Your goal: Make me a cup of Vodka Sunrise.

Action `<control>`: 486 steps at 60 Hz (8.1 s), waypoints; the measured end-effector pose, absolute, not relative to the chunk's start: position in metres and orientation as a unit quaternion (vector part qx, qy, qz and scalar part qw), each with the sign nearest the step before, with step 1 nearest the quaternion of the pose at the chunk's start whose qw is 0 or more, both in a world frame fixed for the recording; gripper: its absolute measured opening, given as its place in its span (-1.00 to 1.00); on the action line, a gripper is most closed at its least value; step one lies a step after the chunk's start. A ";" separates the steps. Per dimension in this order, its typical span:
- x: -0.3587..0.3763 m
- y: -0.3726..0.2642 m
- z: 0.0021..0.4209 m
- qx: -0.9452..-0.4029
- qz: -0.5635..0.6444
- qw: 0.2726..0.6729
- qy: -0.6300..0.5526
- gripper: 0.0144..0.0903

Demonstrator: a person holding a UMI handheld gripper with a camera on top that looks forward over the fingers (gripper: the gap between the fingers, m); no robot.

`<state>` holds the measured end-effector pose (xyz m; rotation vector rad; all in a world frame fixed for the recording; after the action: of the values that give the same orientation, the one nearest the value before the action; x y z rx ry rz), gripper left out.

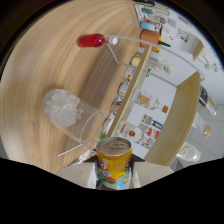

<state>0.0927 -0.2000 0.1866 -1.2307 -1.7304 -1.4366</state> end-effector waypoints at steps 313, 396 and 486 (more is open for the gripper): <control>-0.039 -0.193 0.063 -0.847 0.015 0.531 0.025 -0.44; -0.014 -0.343 0.167 -0.841 0.031 0.539 -0.032 0.90; 0.120 -0.131 0.392 -0.758 0.032 0.652 -0.014 -0.45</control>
<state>0.1197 -0.1308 0.3921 -1.7205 -0.0316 0.0716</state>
